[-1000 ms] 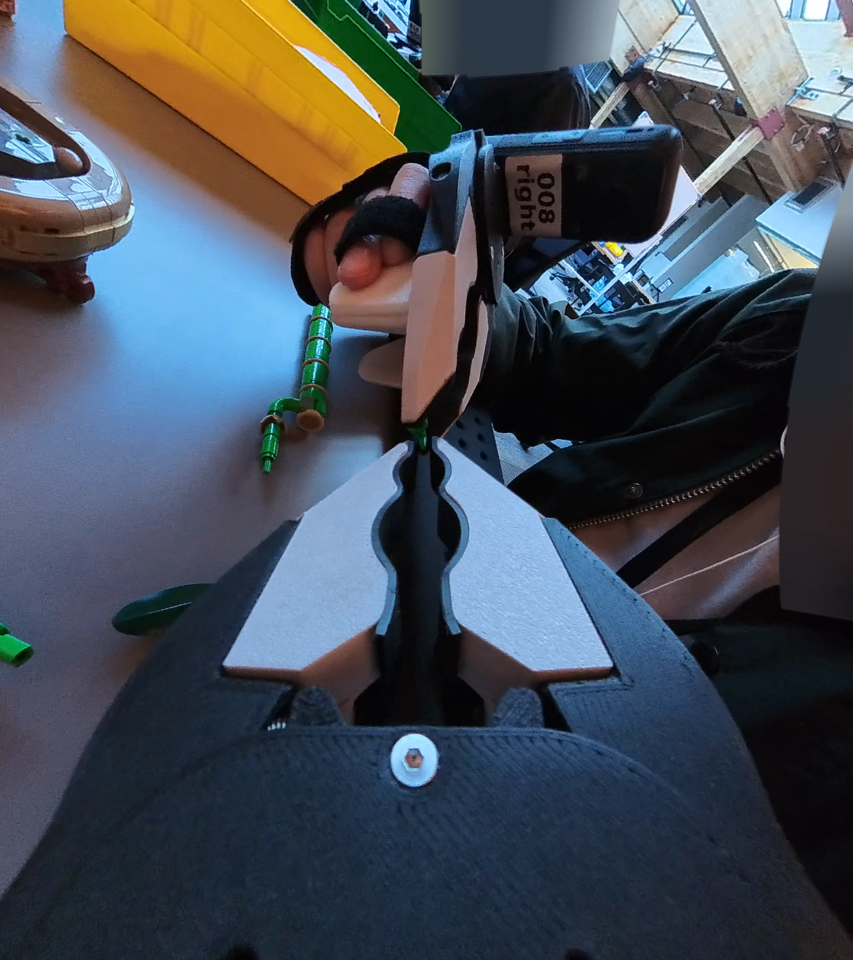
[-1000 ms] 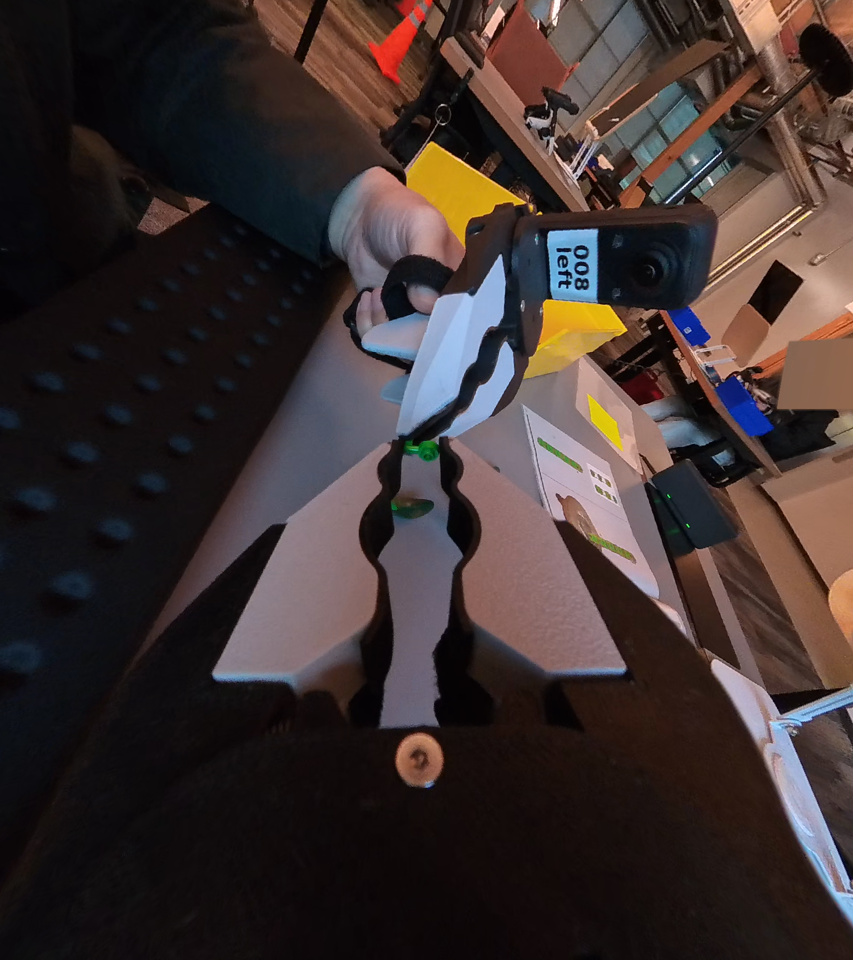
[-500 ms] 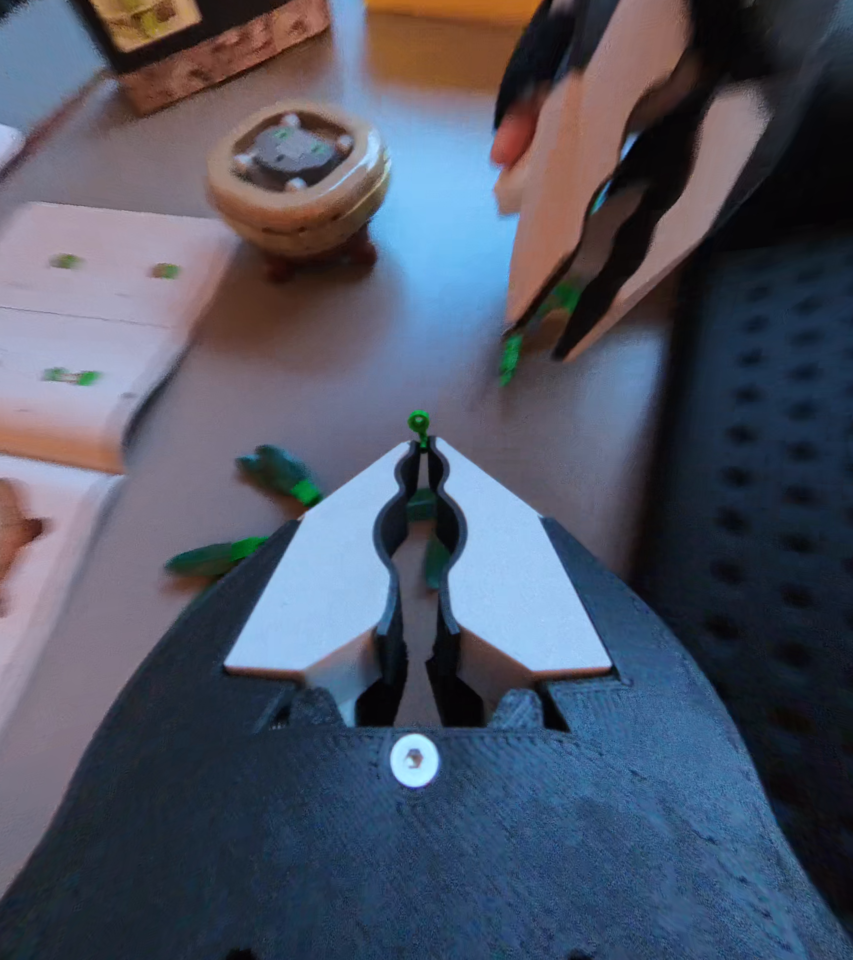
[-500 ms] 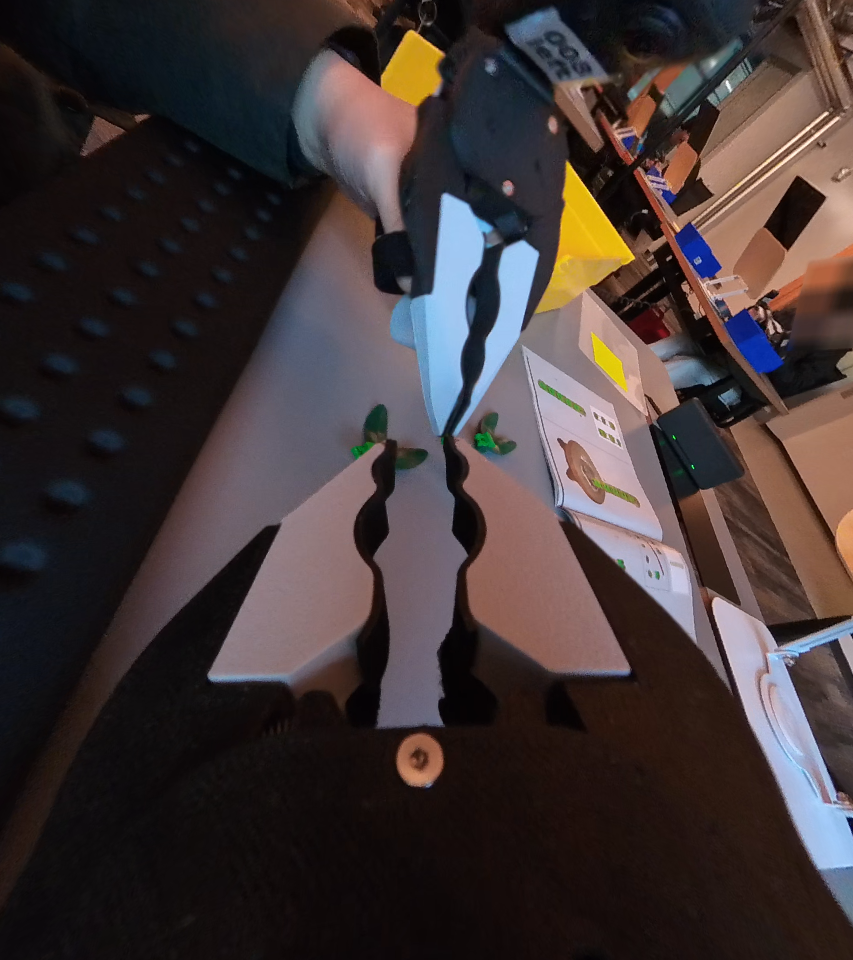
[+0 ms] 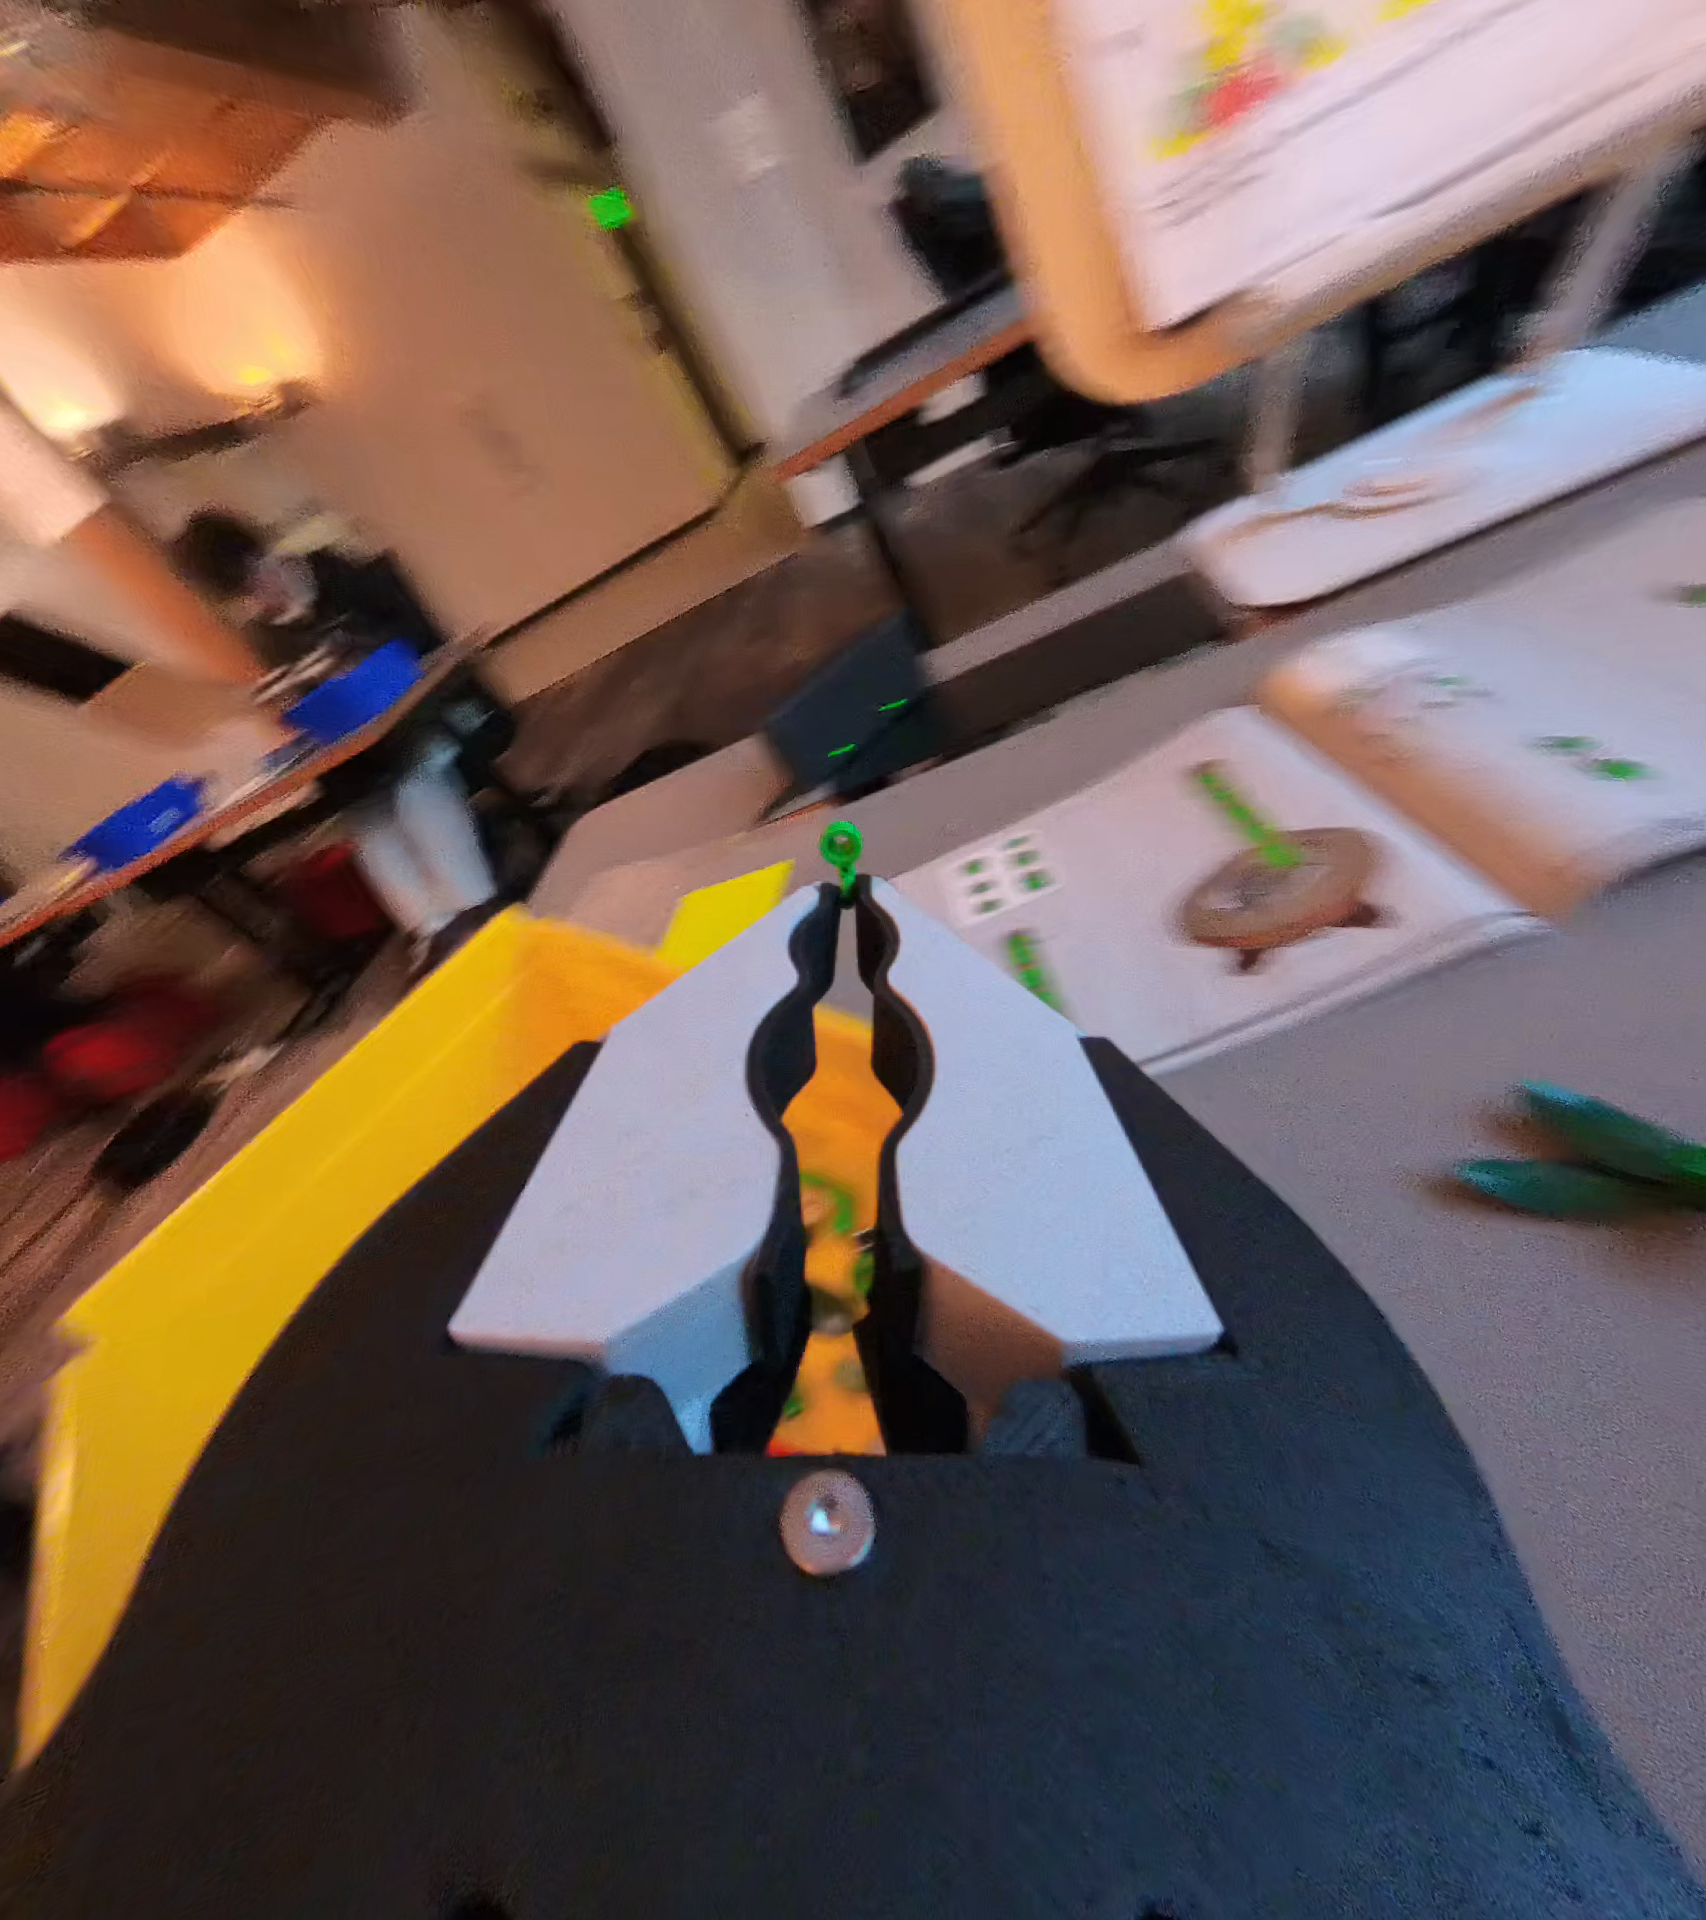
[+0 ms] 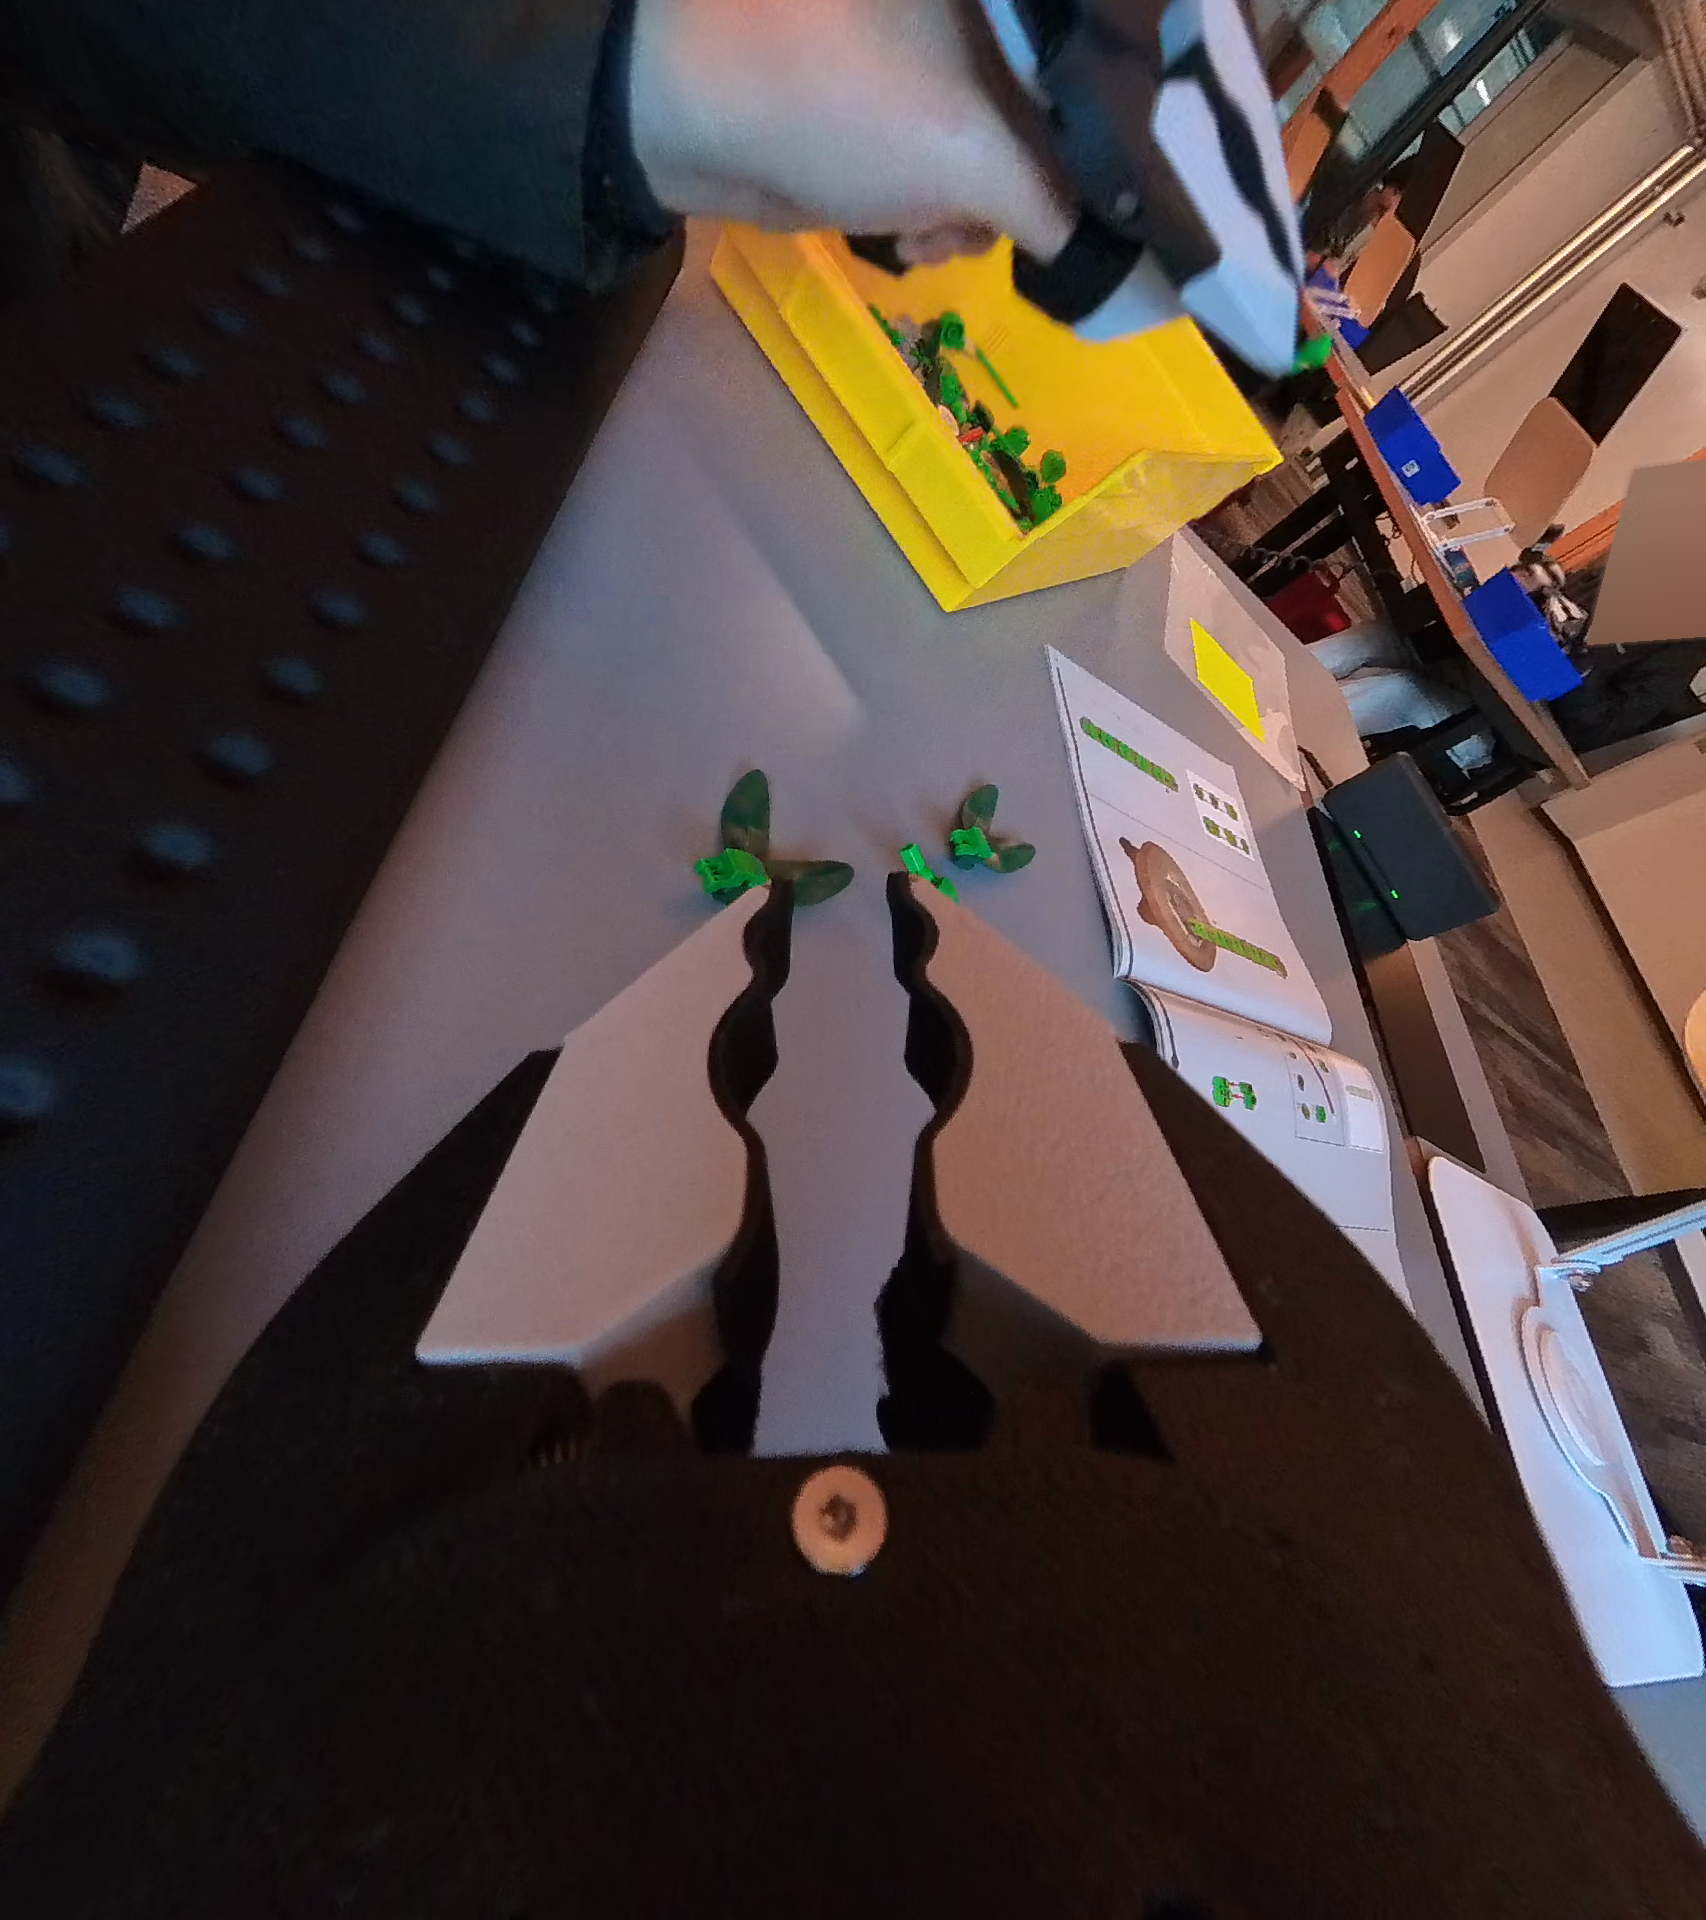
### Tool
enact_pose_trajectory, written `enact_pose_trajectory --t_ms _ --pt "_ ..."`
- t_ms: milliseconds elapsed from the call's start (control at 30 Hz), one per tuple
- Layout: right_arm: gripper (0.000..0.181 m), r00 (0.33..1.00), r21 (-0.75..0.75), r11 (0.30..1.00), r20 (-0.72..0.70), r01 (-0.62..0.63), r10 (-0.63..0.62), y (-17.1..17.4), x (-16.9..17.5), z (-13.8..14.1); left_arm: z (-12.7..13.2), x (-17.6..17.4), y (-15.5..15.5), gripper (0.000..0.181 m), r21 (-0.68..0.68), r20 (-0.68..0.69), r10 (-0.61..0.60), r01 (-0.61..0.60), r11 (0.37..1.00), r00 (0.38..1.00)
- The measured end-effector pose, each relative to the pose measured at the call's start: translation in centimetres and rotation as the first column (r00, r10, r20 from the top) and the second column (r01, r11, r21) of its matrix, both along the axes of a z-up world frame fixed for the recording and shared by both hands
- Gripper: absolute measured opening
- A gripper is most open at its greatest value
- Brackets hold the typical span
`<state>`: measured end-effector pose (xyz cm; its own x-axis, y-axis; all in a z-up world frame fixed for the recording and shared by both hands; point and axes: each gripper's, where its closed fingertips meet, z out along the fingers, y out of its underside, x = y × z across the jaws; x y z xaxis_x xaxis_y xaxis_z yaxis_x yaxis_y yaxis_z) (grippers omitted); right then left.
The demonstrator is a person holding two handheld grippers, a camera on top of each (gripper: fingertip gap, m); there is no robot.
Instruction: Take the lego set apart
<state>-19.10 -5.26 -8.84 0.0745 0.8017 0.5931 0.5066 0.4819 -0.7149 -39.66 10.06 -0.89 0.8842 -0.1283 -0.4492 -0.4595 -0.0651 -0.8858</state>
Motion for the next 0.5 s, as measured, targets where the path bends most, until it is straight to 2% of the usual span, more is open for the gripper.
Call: enact_pose_trajectory --t_ms 67,133,200,233,300,500 --pt "0.018 1.0 -0.004 1.0 0.004 0.001 -0.001 0.0 0.0 -0.1 -0.9 -4.2 0.6 0.001 -0.081 0.065 0.122 -0.117 0.99 0.99" --pt "0.018 1.0 -0.007 1.0 0.01 0.002 -0.001 0.1 0.0 -0.2 -2.8 -7.1 1.0 0.0 -0.198 0.133 0.186 -0.157 0.967 0.974" --pt "0.018 1.0 -0.007 1.0 0.019 0.003 -0.003 0.1 0.0 -0.4 -2.9 -8.7 1.0 0.0 -0.217 0.203 0.216 -0.171 0.961 0.955" --pt "0.018 1.0 -0.006 1.0 0.023 0.004 -0.004 0.1 0.1 -0.4 -2.6 -9.2 1.0 0.002 -0.202 0.243 0.223 -0.176 0.963 0.944" --pt "0.019 1.0 -0.007 1.0 0.025 0.01 -0.009 0.2 0.2 -0.4 -1.8 -9.0 0.9 0.016 -0.167 0.312 0.198 -0.152 0.974 0.929" --pt "0.019 0.998 -0.014 0.998 0.016 0.056 -0.056 1.0 1.0 -0.1 -1.4 -7.9 1.0 0.029 -0.147 0.375 0.136 -0.086 0.985 0.917"
